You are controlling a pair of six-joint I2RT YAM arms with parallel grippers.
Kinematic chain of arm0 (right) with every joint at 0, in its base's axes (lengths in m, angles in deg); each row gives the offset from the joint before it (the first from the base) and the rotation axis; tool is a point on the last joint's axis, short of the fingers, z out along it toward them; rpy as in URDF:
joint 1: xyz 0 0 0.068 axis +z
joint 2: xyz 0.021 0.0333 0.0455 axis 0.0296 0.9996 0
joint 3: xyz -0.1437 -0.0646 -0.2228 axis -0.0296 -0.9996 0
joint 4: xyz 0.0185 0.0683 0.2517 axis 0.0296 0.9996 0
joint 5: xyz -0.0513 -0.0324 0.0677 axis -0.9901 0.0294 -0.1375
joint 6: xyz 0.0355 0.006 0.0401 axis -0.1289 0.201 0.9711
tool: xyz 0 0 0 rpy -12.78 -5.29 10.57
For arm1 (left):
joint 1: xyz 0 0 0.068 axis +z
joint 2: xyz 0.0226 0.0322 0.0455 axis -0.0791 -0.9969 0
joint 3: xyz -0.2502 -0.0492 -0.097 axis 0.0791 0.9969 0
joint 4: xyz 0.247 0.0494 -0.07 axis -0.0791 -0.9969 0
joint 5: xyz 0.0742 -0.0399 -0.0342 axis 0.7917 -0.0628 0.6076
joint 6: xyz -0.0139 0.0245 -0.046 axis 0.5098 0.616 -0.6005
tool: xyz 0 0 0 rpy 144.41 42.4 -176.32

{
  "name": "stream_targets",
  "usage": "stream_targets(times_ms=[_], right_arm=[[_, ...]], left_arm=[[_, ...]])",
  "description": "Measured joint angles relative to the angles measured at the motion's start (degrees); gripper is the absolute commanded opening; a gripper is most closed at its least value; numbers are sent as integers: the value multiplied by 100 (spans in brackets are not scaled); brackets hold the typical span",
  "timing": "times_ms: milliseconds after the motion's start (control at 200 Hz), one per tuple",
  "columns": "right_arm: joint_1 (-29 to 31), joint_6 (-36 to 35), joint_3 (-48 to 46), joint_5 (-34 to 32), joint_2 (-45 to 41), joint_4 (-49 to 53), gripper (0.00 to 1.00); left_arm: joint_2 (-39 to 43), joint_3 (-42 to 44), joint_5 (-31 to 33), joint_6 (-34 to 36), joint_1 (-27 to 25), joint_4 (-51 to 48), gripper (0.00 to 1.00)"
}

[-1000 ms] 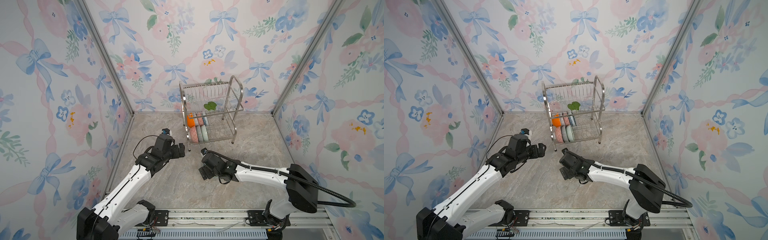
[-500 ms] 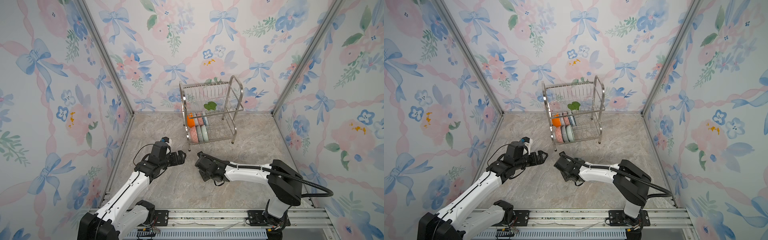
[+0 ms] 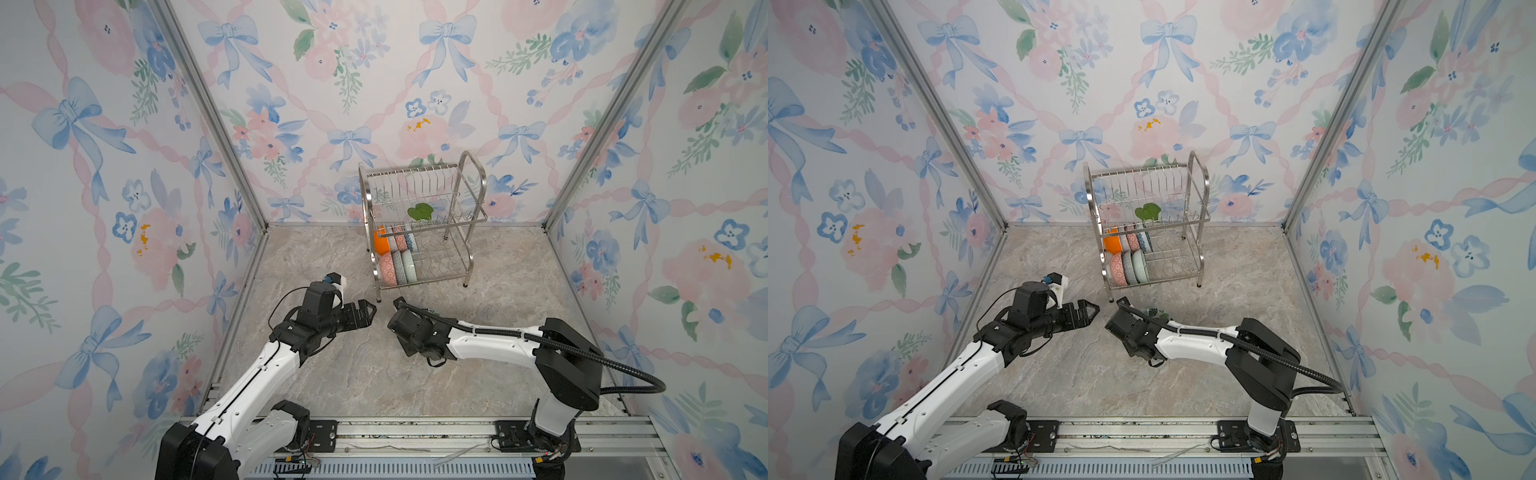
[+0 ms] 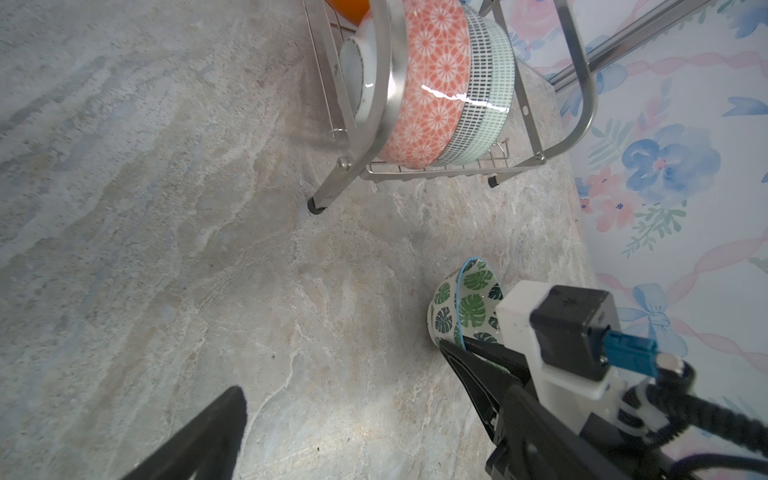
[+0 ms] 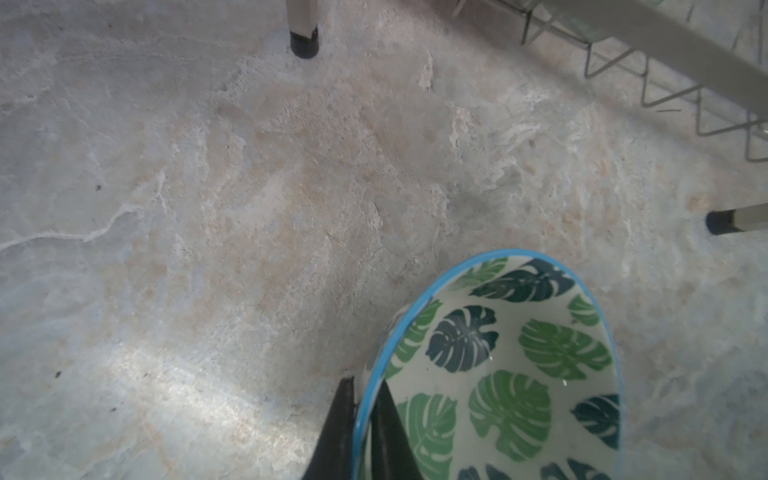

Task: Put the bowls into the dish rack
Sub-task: 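Carry the leaf-pattern bowl with right gripper into the rack front slot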

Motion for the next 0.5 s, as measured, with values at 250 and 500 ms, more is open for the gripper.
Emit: stream_targets(times_ms=[250, 500], right_arm=[[-413, 0, -289, 385, -457, 28, 0], [-1012, -26, -739, 984, -1840, -68, 0]], left_arm=[[-28, 0, 46, 2, -404, 173, 98], [-289, -98, 210, 11, -1019, 313, 98]])
